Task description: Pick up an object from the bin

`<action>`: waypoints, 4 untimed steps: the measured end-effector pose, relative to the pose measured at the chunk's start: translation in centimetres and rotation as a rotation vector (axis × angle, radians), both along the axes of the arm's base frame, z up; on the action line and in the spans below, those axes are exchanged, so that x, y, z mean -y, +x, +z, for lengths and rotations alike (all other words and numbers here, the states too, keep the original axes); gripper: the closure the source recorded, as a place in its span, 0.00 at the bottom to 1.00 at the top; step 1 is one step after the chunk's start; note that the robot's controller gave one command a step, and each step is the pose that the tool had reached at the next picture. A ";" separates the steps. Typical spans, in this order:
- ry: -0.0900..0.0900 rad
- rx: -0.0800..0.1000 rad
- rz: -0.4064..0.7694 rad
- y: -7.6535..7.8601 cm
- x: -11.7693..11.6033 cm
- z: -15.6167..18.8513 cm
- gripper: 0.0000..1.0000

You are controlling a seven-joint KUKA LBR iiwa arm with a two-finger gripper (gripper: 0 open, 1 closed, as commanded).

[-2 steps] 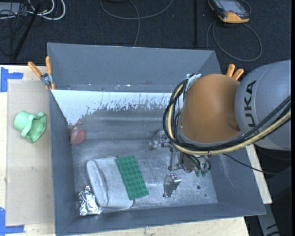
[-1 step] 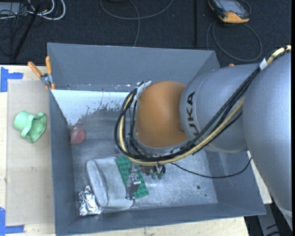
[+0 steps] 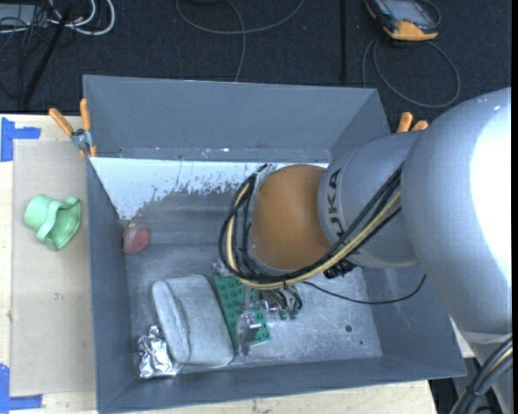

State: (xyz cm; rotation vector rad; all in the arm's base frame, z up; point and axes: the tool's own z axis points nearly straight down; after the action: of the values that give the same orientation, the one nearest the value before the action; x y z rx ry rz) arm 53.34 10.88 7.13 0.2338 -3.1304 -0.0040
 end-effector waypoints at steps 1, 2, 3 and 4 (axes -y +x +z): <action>0.000 -0.001 0.004 0.0 -0.2 0.4 1.00; 0.000 0.005 0.005 0.1 -0.2 0.3 0.00; 0.002 0.004 0.051 2.2 5.8 0.2 0.00; 0.000 0.012 0.069 -0.4 0.9 0.1 0.00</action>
Offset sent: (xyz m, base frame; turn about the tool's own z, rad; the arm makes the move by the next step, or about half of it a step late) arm 0.0000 0.0000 0.0000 0.0000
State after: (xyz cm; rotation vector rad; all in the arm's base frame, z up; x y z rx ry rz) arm 52.96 9.98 7.25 0.3431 -3.1323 -0.0026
